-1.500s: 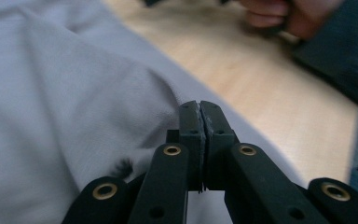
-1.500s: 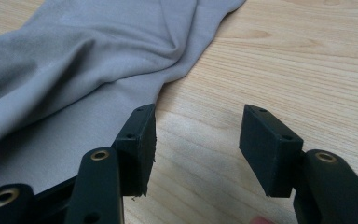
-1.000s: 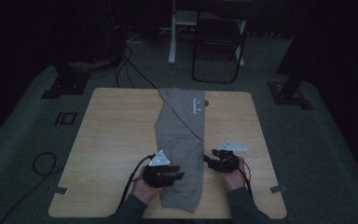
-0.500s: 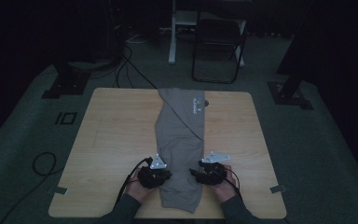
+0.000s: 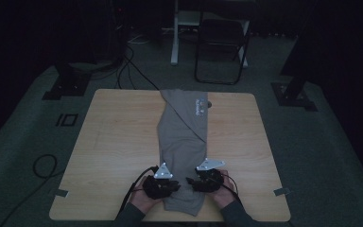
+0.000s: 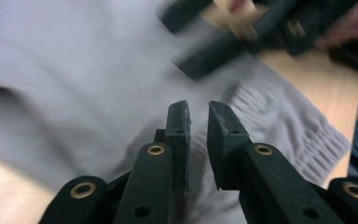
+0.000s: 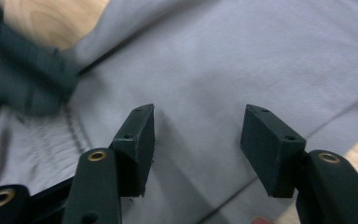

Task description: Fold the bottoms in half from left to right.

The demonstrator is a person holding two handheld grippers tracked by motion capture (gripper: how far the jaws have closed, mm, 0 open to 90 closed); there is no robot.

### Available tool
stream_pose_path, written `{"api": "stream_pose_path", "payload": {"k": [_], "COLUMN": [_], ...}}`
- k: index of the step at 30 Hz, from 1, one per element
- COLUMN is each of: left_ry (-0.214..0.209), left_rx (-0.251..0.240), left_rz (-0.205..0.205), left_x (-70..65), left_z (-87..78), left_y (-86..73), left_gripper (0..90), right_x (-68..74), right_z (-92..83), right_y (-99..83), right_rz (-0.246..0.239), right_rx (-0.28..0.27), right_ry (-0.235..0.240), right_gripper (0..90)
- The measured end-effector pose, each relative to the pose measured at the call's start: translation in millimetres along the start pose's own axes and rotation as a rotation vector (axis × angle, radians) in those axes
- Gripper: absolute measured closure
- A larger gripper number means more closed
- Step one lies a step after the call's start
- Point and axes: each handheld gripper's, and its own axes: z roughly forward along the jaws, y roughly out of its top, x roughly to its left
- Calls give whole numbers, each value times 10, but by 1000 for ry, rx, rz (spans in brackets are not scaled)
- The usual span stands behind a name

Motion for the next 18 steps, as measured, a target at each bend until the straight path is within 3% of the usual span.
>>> {"api": "stream_pose_path", "payload": {"k": [2,4,5,7,12,18], "left_ry": [63,136,143,139,134,102], "left_rx": [-22,-2,8,21,67,65], "left_rz": [-24,-26,-51,-94,-52,-45], "left_x": [98,196,250,305,187,18], "left_z": [-78,-108,-106,-98,-68,-115], "left_y": [-18,-64,-97,-157,-215,-318], "left_gripper": [762,761,762,762,730,690], "right_x": [57,122,152,185,238,263], "right_z": [-10,-15,-20,-30,-77,-151], "right_y": [-11,-25,-30,-41,-74,-96], "right_rz": [-13,-39,-45,-55,-66,-75], "right_rx": [5,9,14,17,25,8], "right_ry": [20,35,38,54,92,145], "right_gripper": [433,425,423,419,414,395]}}
